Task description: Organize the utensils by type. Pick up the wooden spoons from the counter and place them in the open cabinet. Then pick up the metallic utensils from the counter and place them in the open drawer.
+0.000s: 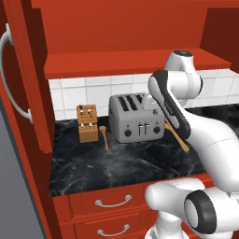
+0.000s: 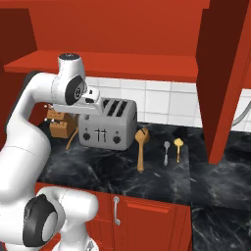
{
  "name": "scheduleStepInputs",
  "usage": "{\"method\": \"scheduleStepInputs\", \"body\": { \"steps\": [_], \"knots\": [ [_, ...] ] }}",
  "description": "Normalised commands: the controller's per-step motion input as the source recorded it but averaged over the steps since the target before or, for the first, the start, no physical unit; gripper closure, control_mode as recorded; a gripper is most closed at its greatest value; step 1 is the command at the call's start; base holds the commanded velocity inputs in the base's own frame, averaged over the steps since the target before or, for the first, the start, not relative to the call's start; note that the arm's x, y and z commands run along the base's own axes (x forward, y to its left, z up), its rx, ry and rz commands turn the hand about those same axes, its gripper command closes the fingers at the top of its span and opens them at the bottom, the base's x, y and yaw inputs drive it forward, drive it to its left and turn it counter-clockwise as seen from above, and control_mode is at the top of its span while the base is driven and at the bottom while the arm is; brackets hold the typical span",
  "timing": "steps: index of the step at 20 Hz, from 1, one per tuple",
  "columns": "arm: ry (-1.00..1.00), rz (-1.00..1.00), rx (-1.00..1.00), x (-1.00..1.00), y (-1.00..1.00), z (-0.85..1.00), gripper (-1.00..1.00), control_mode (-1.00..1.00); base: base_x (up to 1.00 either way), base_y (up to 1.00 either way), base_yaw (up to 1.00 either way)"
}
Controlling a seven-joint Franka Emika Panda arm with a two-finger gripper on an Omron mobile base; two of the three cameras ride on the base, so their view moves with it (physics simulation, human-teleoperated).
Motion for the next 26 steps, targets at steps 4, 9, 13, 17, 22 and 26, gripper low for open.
{"method": "scheduleStepInputs", "body": {
  "steps": [4, 9, 13, 17, 22, 26],
  "knots": [
    [0.0, 0.0, 0.02, 0.0, -0.08, -0.08, -1.0, -1.0, 0.0, 0.0, 0.0],
    [0.0, 0.0, 0.03, 0.0, -0.25, -0.15, -1.0, -1.0, 0.0, 0.0, 0.0],
    [0.0, 0.0, 0.0, 0.0, -0.63, -0.31, -1.0, -1.0, 0.0, 0.0, 0.0],
    [0.0, 0.0, 0.0, 0.0, -0.73, -0.48, -1.0, -1.0, 0.0, 0.0, 0.0],
    [0.0, 0.0, 0.0, 0.0, -0.6, -0.56, -1.0, -1.0, 0.0, 0.0, 0.0],
    [-0.01, 0.0, -0.06, 0.06, -0.2, -0.58, -1.0, -1.0, 0.0, 0.0, 0.0]
  ]
}}
